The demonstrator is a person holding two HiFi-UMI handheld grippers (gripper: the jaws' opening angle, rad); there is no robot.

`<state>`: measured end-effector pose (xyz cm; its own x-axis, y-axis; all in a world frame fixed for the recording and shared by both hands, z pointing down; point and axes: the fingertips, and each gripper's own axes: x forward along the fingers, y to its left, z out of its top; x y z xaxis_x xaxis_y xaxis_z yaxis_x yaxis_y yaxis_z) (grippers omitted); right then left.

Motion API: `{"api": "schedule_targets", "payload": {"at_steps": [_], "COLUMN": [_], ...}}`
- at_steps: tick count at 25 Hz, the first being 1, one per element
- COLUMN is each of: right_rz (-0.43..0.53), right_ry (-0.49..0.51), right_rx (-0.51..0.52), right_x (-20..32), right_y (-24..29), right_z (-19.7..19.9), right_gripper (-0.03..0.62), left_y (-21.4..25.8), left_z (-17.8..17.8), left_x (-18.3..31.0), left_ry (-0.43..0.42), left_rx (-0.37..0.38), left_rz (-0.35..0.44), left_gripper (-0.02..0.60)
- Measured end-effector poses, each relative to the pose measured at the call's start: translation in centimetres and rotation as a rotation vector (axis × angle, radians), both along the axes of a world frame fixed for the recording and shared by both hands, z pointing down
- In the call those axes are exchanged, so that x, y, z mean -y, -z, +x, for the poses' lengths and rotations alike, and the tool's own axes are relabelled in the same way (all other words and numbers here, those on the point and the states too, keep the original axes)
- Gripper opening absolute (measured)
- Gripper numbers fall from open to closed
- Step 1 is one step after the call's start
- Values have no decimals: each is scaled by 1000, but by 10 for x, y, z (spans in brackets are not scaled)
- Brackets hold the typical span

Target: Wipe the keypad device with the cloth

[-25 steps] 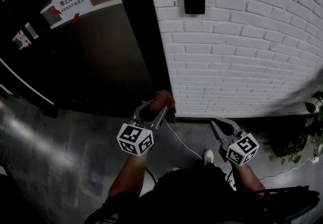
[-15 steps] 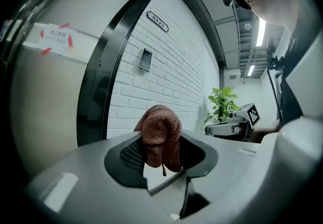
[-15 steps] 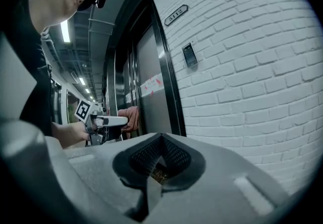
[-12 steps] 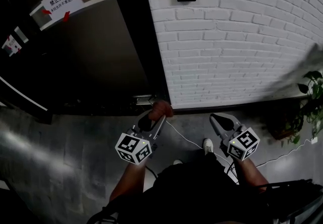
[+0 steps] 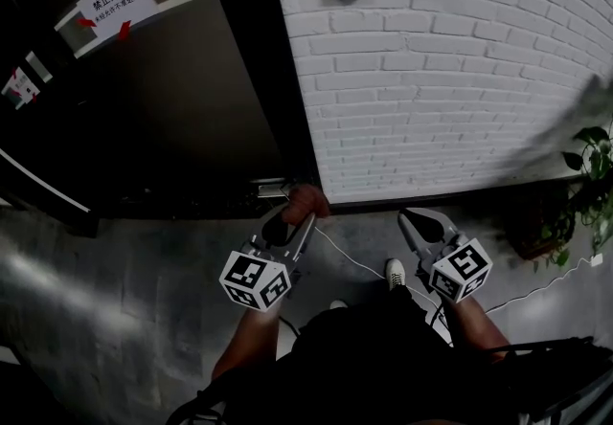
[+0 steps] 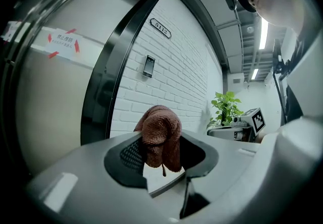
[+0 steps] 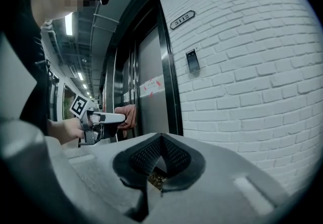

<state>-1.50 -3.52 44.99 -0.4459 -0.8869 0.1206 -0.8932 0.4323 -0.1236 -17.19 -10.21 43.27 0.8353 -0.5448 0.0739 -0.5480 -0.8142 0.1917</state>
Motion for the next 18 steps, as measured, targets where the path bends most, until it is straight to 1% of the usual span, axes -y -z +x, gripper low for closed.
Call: {"api": "schedule_targets", "payload": {"at_steps": [2,7,11,18], "right_rz": [10,1,4,-39], "right_ry": [-4,2,3,10], "right_rx": [-13,-27,-29,-5], "right_x": [2,4,4,1], "right_y": [1,-1,-3,1], "right_z": [3,3,2,-4], "right_gripper": [-11,-11,-10,-11], "left_y": [0,1,2,3], "left_z": [2,4,4,7], "left_x": [-2,-4,-2,0], "left_ry": [-7,-18,-21,-28], "left_rx": [4,25,25,25], "left_rz": [-1,9,13,22], "left_gripper": [170,170,172,172]}}
